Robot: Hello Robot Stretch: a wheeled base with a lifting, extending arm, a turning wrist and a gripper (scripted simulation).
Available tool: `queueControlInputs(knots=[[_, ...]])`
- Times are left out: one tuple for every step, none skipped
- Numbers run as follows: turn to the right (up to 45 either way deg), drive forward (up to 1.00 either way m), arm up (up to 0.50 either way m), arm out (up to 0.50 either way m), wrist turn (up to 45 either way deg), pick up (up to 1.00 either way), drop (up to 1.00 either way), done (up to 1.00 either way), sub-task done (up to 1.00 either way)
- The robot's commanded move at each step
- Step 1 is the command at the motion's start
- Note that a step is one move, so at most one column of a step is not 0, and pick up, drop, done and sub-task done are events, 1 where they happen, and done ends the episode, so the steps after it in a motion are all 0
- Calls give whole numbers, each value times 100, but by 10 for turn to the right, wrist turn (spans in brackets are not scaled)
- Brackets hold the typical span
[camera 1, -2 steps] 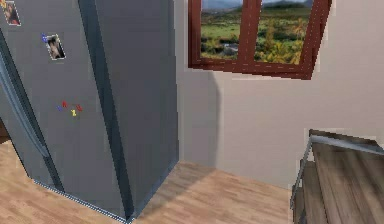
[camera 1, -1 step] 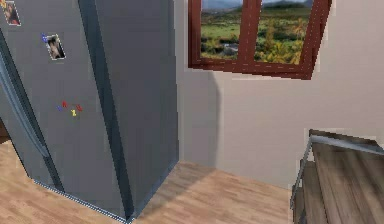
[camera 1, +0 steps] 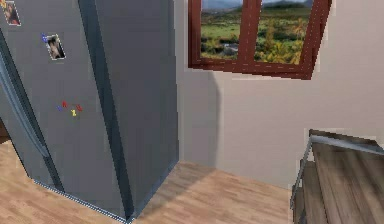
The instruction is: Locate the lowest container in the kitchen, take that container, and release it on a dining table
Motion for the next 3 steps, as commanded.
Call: queueControlInputs(knots=[[0, 0, 10, 0, 0, 0, 0, 0, 0], [0, 0, 30, 0, 0, 0, 0, 0, 0], [0, 0, 0, 0, -450, 0, 0, 0, 0]])
